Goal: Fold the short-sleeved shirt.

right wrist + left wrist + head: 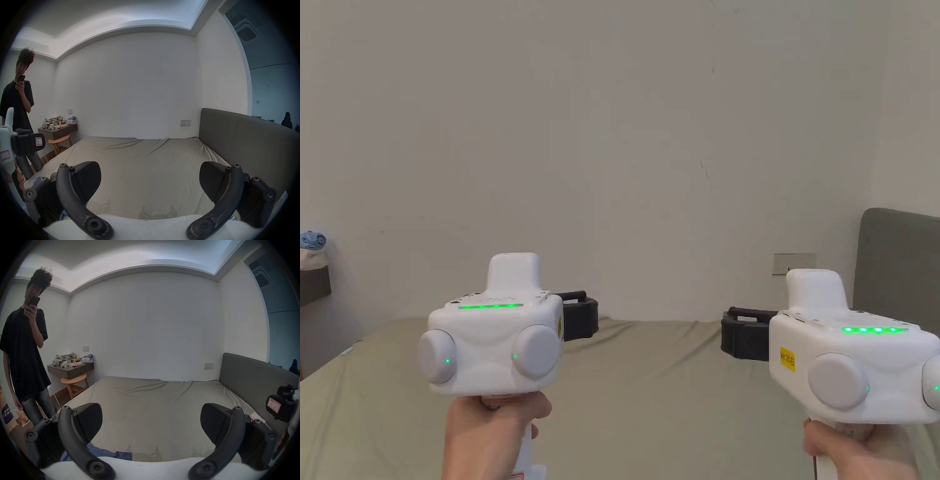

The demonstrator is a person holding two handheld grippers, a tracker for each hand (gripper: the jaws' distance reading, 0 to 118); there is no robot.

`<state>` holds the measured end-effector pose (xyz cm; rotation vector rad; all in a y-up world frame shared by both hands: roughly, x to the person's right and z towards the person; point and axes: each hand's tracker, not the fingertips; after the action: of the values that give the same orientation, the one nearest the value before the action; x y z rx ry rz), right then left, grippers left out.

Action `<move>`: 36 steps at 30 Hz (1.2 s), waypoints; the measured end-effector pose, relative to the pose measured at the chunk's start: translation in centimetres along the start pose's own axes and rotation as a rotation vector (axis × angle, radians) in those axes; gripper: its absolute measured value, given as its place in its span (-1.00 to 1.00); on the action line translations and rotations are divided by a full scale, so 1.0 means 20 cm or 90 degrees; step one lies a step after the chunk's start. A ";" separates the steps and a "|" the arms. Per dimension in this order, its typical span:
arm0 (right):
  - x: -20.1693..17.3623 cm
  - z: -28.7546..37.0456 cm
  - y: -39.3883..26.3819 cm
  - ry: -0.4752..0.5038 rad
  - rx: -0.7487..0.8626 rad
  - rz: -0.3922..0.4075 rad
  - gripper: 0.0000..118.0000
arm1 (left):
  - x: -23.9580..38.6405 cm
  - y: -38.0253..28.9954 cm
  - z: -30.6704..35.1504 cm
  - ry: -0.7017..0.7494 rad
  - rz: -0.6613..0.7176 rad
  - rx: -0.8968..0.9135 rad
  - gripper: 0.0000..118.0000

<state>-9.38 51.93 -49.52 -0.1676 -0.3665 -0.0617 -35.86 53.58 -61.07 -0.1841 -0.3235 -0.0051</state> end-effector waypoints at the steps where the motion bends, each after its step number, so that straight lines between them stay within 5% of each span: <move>1: 0.00 0.00 0.00 0.000 -0.001 -0.002 1.00 | 0.00 0.00 0.01 -0.003 0.000 0.000 0.97; 3: 0.01 -0.01 0.00 0.008 -0.007 -0.007 1.00 | -0.02 -0.01 0.01 -0.035 0.009 0.009 0.67; 4: 0.01 -0.01 0.00 0.017 -0.014 -0.010 0.77 | -0.02 -0.01 0.01 -0.050 0.015 0.010 0.23; 5: 0.02 0.00 -0.01 0.021 -0.007 -0.013 0.14 | -0.03 -0.01 0.00 -0.043 0.017 0.004 -0.27; 6: 0.01 0.01 -0.01 0.011 0.011 -0.016 -0.93 | -0.04 -0.01 0.00 -0.048 0.022 0.002 -0.80; 7: 0.01 0.01 -0.02 -0.011 0.019 -0.019 -1.00 | -0.04 -0.02 -0.01 -0.050 0.028 -0.002 -0.92; 10: 0.06 0.03 0.01 0.037 -0.010 -0.037 -1.00 | -0.06 -0.05 -0.01 -0.091 0.041 -0.017 -0.93; 21: -0.01 -0.04 -0.23 0.045 -0.065 -0.030 -1.00 | -0.18 -0.23 -0.06 -0.054 0.033 -0.058 -0.93; 36: -0.19 -0.19 -1.23 0.084 -0.373 -0.015 -1.00 | -0.93 -1.28 -0.02 0.109 0.079 -0.370 -0.93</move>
<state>-13.69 27.06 -50.69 -0.7346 -0.2106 -0.2027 -54.24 27.87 -62.83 -0.7752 -0.1323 0.0079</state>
